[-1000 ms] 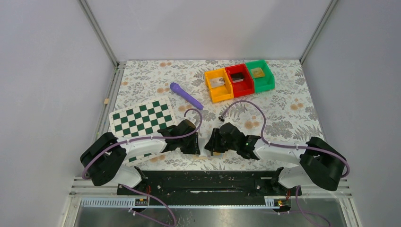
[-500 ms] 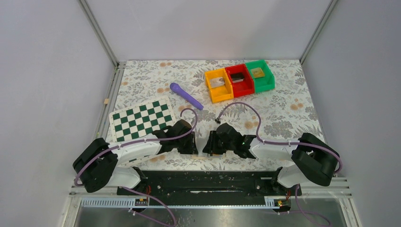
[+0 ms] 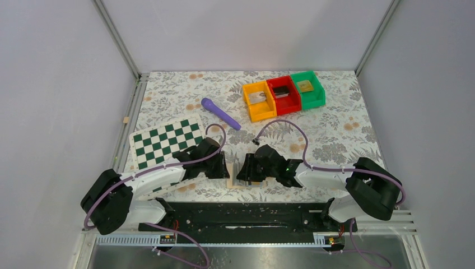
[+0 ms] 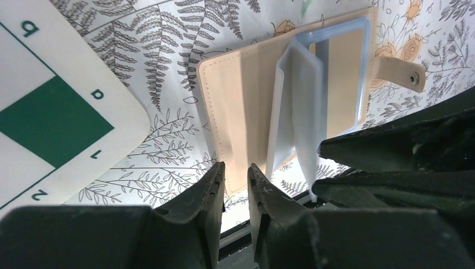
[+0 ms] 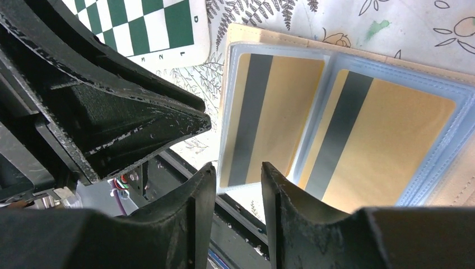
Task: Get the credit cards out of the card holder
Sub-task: Remove the credit card from the card holder.
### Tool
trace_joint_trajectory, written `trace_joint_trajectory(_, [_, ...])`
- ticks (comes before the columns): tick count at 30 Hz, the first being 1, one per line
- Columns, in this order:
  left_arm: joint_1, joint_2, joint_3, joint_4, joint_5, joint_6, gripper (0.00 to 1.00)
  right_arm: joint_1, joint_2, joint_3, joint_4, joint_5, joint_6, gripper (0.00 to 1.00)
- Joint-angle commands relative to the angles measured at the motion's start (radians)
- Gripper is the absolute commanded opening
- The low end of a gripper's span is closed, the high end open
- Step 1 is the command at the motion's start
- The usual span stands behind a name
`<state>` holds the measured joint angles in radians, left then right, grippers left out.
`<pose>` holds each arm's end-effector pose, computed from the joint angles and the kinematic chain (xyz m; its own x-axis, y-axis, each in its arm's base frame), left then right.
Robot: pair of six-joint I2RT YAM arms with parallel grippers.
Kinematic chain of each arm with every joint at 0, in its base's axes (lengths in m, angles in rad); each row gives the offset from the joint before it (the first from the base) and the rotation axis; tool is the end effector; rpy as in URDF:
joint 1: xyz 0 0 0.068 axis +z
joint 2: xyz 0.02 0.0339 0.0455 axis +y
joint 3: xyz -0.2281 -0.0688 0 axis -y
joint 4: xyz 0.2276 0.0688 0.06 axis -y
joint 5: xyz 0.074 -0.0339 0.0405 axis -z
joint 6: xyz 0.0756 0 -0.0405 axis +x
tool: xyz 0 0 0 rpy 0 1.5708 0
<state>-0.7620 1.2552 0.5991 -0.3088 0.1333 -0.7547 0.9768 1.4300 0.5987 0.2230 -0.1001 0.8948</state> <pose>0.1746 -0.1805 0.1166 -0.9395 -0.0420 -0.3400 0.1310 0.8730 -0.4697 0.1662 0.2596 0.1263 -0.8791 0.0851 -0.4689 -0.2951 0.6753 0.6759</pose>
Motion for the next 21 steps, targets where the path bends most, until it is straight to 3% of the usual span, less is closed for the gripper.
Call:
trace_joint_trajectory(1, [0.023,-0.048,0.003,-0.005,-0.008,0.025,0.22,0.016,-0.012,0.037,0.019,-0.017,0.002,0.44])
trace_joint_trajectory(8, [0.035,-0.068,0.006,-0.007,0.005,0.031,0.22,0.014,-0.033,0.038,0.010,-0.013,0.013,0.47])
trace_joint_trajectory(21, [0.036,-0.059,-0.017,0.151,0.171,0.040,0.25,0.002,-0.028,0.029,-0.030,0.071,0.035,0.39])
